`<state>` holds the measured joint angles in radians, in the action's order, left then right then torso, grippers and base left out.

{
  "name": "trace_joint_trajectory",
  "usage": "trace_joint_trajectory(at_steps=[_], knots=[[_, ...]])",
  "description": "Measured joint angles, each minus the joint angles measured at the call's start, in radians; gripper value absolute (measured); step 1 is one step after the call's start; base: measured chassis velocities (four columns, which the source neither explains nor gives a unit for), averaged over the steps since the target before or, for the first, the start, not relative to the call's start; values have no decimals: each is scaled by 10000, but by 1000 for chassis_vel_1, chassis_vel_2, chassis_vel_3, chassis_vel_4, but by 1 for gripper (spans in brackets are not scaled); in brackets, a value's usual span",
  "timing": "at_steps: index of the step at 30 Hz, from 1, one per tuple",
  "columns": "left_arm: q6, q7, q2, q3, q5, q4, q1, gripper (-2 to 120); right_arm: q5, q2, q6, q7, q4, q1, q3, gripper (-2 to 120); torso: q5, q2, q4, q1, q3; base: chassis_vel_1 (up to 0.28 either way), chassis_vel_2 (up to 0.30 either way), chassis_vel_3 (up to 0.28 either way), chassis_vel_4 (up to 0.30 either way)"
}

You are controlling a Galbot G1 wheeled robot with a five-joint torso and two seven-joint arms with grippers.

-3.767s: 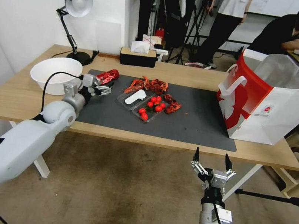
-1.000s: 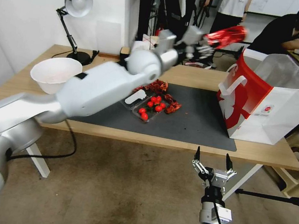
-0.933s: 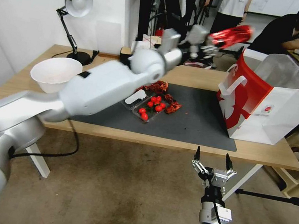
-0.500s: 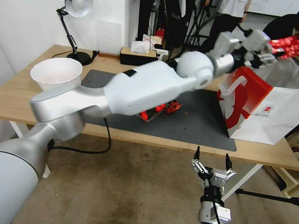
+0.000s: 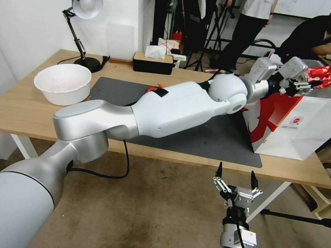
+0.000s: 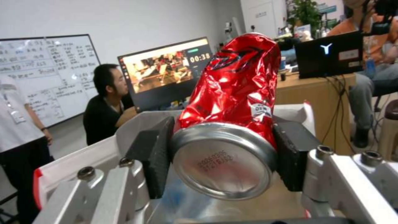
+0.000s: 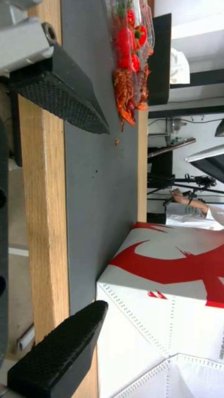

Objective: Pick up the trash from the table and place it into the takeout bag.

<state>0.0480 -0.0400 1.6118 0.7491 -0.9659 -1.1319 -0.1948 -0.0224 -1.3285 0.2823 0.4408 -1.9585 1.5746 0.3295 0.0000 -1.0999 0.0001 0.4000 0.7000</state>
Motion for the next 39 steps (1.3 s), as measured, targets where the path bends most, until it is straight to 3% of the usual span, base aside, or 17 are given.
trace_joint_trajectory(at_steps=[3, 5, 10, 12, 17, 23, 25, 26, 29, 31, 33, 39], knots=[[23, 100, -5, 7, 26, 15, 1, 63, 8, -26, 1, -5, 2, 0, -9, 100, 1, 0, 0, 0, 0, 0, 0, 0, 0], [48, 207, -13, 7, 69, 50, 1, 76, 19, -48, 8, -9, 1, 21, -14, 100, 0, 0, 0, 0, 0, 0, 0, 0, 0], [127, 422, -21, -91, 111, 37, 41, 88, 28, -46, 27, -11, -30, 69, -3, 100, 0, 0, -2, 0, 0, 0, 0, 0, 0], [258, 501, -38, -437, 128, 7, 120, 97, 28, -38, 31, -11, -71, 99, 13, 100, -1, 0, -3, 0, 0, 0, 0, 0, 0], [353, 566, -417, -875, 158, -153, 198, 100, 36, -32, 32, -11, -98, 119, 18, 100, 0, 0, -4, 0, 0, 0, 0, 0, 0], [381, 720, -1724, -1191, 118, -881, 615, 100, 79, -30, 30, -12, -105, 98, -23, 100, -3, 0, -2, 0, 0, 0, 0, 0, 0], [384, 776, -2728, -1500, 180, -1406, 1145, 100, 81, -16, 18, -12, -103, 67, -32, 100, -5, 0, 0, 0, 0, 0, 0, 0, 0], [384, 776, -2728, -1500, 180, -1406, 1145, 100, 81, -16, 18, -12, -103, 67, -32, 100, -5, 0, 0, 0, 0, 0, 0, 0, 0], [383, 834, -3788, -1981, 269, -2027, 1887, 100, 82, 2, 10, -16, -75, 48, -45, 100, -9, 0, 4, 0, 0, 0, 0, 0, 0], [381, 834, -3944, -2074, 285, -2127, 2013, 100, 82, 5, 10, -17, -68, 49, -47, 100, -8, 0, 3, 0, 0, 0, 0, 0, 0], [365, 843, -4746, -2611, 395, -2668, 2763, 100, 88, 18, 8, -22, -39, 46, -57, 100, -4, 0, 0, 0, 0, 0, 0, 0, 0], [348, 847, -5699, -3559, 548, -3564, 4012, 100, 90, 47, -1, -26, -17, 17, -68, 100, -3, -1, -1, 0, 0, 0, 0, 0, 0]])
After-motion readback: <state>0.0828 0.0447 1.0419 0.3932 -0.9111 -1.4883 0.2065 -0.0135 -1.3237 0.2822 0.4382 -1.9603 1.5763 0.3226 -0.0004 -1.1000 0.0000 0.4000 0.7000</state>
